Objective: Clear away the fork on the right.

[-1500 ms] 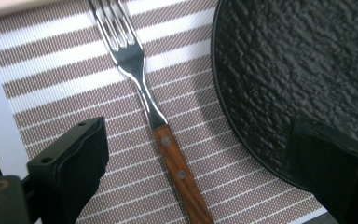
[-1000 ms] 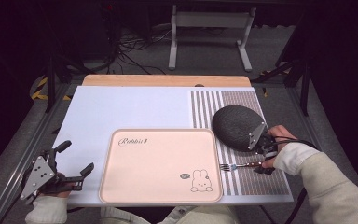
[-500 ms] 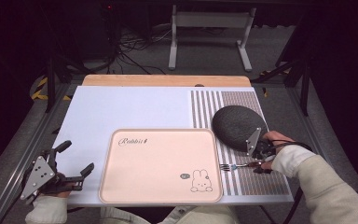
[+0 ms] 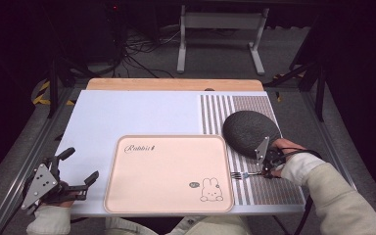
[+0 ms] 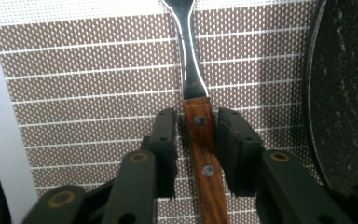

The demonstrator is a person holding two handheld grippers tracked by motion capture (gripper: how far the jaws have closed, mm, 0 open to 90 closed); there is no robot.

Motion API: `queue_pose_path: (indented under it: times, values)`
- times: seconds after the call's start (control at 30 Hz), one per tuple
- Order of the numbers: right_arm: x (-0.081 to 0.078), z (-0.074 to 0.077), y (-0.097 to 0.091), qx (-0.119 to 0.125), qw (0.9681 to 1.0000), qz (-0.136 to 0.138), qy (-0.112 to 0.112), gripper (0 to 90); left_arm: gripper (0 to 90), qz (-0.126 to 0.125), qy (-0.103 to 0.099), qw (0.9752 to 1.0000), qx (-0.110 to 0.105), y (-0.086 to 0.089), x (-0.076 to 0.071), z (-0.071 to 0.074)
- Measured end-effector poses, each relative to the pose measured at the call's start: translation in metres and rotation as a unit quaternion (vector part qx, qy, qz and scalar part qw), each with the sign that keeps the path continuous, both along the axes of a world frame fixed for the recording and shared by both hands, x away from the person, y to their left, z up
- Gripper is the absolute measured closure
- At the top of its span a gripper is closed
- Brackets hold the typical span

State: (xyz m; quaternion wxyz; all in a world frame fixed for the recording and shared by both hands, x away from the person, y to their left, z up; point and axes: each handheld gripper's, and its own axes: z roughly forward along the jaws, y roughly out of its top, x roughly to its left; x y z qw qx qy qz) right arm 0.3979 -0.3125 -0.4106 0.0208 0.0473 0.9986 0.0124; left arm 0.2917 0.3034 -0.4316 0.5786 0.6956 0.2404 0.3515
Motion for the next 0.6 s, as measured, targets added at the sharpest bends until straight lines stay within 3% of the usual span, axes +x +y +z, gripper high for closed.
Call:
queue_pose_path:
  times: [0.6]
  values:
    - [0.0015,-0.0011,0.0049,-0.015,0.9995,0.027,0.002,77.6,0.9,-0.001,0.001,1.0000,0.001,0.0002,-0.0002,-0.0002]
